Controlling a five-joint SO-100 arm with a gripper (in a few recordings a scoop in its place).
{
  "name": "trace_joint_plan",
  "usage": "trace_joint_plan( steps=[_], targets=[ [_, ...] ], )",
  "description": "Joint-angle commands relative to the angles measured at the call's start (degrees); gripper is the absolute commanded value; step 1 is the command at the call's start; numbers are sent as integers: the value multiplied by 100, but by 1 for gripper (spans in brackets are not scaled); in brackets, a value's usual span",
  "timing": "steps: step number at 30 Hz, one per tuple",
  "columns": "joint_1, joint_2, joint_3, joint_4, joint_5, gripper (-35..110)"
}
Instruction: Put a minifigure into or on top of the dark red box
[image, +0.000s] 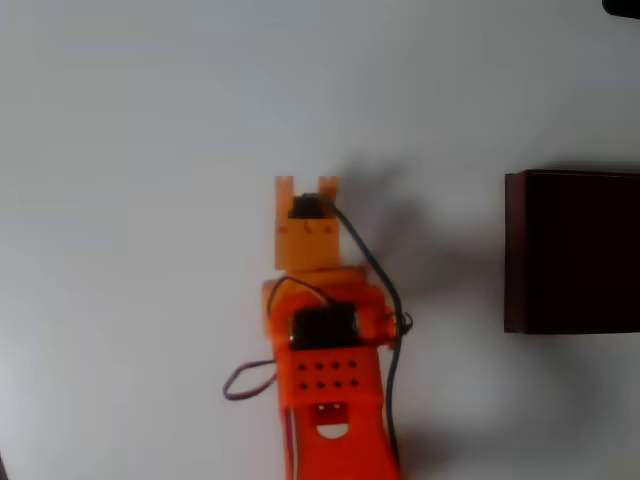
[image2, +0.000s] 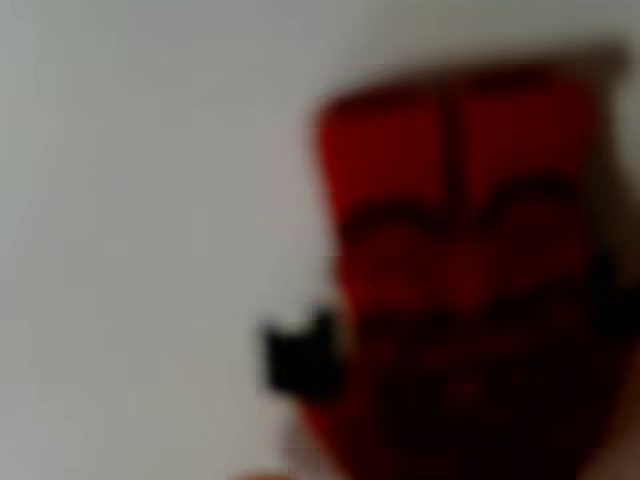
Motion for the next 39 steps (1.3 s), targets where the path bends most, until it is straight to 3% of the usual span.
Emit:
trace_joint_plan(
  steps=[1, 19, 25, 39],
  targets=[
    [-53, 105, 35, -26, -26, 23],
    [26, 141, 193, -79, -193, 1],
    [26, 413, 158, 114, -343, 0],
    [1907, 2461, -1318, 2470, -3586, 0]
  ],
)
